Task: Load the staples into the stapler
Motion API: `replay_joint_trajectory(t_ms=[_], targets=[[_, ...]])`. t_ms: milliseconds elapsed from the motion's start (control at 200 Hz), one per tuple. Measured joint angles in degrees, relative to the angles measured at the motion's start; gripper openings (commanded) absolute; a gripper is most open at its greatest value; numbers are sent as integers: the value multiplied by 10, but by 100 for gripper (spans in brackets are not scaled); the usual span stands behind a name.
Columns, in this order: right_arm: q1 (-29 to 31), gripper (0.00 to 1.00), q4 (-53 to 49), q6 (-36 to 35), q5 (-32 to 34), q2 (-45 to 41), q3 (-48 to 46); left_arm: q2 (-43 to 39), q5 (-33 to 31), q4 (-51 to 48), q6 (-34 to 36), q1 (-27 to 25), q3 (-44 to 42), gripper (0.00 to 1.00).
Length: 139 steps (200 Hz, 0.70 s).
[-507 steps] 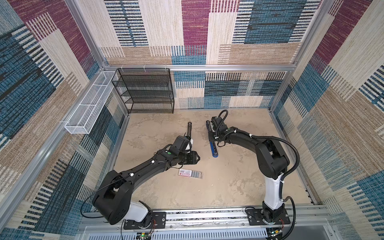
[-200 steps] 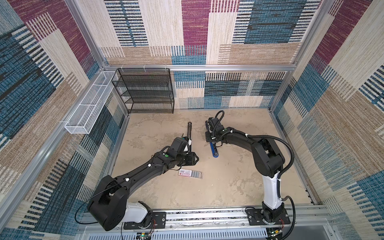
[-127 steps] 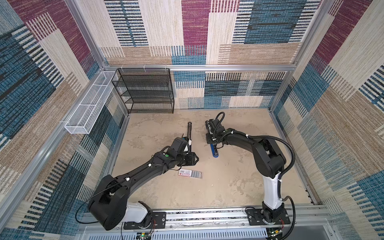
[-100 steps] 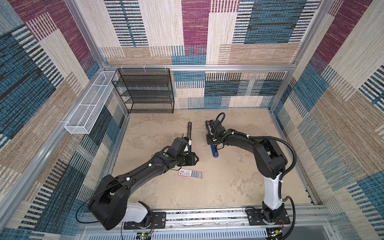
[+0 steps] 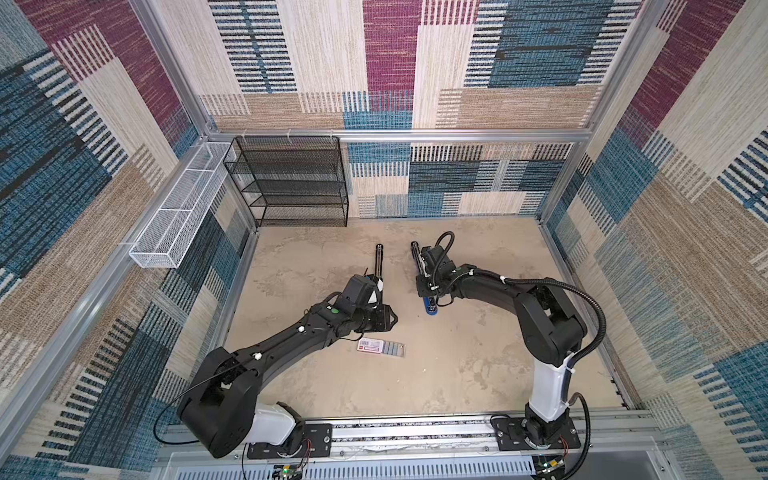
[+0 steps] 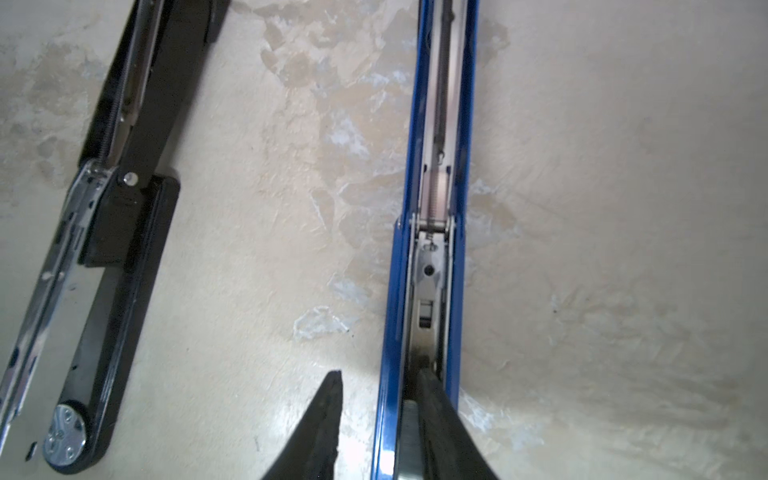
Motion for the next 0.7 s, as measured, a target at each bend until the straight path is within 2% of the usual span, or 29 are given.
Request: replay_joint_trajectory(t_ms=[491,601,696], targets=[[16,32,-21,10,-21,-70,-77,1,0,0,0,0,-1,47],[17,37,-35,12,-25,-87,-85,1,0,0,0,0,-2,47],[17,44,-41,15,-25,-107,-86,1,0,0,0,0,-2,47]])
